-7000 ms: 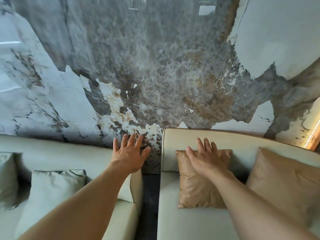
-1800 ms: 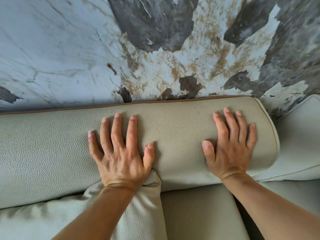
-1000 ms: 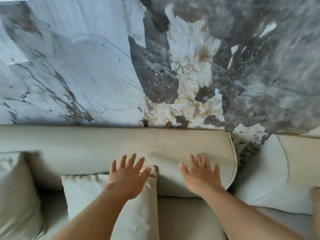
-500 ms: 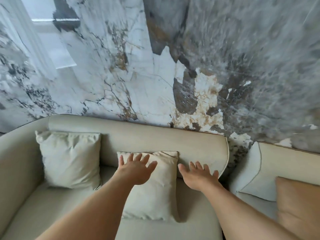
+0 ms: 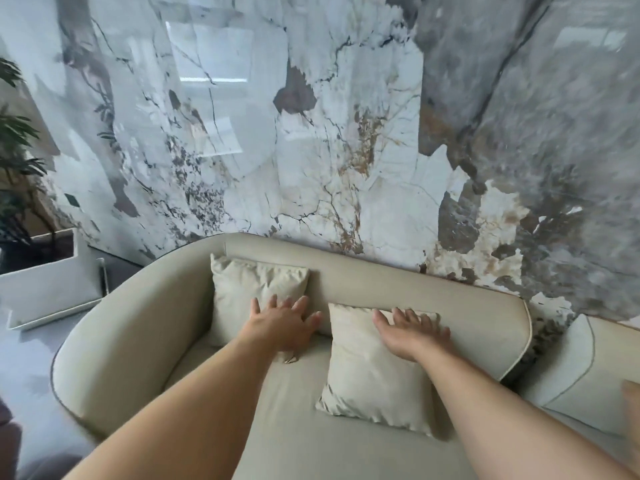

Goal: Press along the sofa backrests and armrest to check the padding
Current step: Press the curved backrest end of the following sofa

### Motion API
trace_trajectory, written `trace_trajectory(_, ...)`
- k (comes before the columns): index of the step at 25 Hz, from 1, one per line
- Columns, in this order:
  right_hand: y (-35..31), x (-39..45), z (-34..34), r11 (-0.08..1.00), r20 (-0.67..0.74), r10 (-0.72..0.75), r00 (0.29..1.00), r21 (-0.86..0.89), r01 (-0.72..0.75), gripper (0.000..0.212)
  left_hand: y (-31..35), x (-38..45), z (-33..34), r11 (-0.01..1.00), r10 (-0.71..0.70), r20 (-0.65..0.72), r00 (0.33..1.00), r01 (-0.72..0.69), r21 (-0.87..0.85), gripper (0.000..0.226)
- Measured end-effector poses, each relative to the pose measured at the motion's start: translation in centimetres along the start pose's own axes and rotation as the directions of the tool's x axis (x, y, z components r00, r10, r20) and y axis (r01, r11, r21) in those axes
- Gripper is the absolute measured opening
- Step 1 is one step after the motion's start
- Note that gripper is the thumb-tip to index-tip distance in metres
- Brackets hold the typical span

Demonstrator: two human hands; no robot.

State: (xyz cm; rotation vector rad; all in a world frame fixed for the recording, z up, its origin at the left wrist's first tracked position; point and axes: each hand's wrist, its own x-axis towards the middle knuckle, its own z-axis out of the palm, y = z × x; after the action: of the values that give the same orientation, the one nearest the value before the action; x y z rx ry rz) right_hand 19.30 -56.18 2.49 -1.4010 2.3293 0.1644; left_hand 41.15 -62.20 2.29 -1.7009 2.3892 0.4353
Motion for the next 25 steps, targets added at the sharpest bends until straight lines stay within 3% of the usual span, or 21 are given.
trace_trajectory(10,-16.8,-1.1,2.6,0.993,0.021,-0.117,0.993,-0.009,0.117,0.078,-20.0,-4.4,-2.3,0.975,-0.214,-0.116,0.97,0.206,-0.079,0.065)
trace_trajectory(14,-23.8,2.0,4.4,0.982,0.034,-0.183,0.983,-0.037,0.184,0.078,-29.0,-4.9,-3.1,0.926,-0.368,-0.122,0.922,0.351,-0.139,0.068)
trace_trajectory(20,-35.8,9.5,5.2,0.953,0.067,-0.302,0.951,0.019,0.301,0.078,-39.5,-1.4,-6.7,0.893,-0.449,-0.111,0.887,0.441,-0.086,0.069)
trace_trajectory(25,-41.6,13.9,4.6,0.956,0.083,-0.293,0.953,0.02,0.292,0.078,-43.6,3.9,-9.4,0.889,-0.459,-0.123,0.88,0.453,-0.073,0.071)
